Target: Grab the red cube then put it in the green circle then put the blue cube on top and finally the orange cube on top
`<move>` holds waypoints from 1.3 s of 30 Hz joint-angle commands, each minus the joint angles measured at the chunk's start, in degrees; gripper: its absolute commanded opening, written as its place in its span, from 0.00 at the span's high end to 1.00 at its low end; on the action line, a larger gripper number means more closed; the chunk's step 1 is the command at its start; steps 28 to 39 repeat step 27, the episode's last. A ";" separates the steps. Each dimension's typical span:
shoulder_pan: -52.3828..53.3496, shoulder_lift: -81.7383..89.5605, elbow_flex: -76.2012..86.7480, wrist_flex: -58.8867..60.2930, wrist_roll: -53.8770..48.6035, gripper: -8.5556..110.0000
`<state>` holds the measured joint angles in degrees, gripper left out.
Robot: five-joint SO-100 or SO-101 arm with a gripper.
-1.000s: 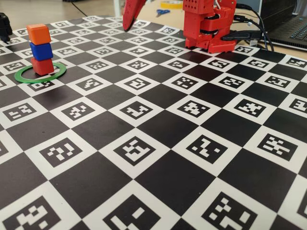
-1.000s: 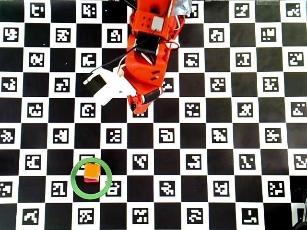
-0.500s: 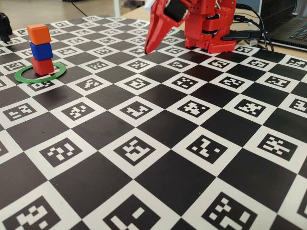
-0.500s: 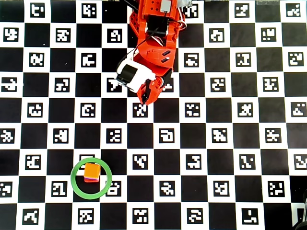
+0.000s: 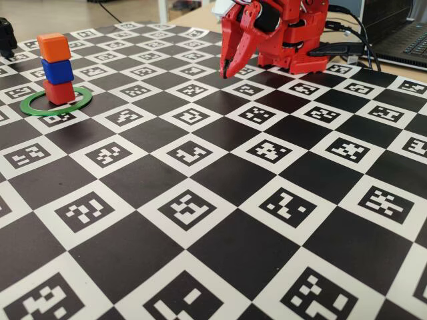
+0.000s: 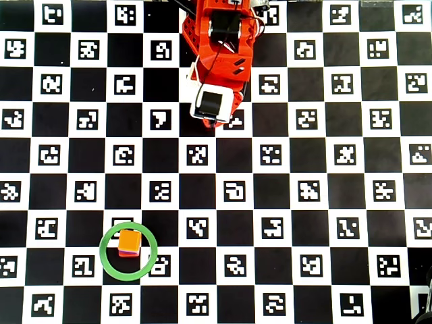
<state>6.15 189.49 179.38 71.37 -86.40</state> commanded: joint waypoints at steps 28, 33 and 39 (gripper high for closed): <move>-0.09 2.81 3.16 6.24 -0.79 0.97; -0.09 2.81 3.16 6.24 -0.79 0.97; -0.09 2.81 3.16 6.24 -0.79 0.97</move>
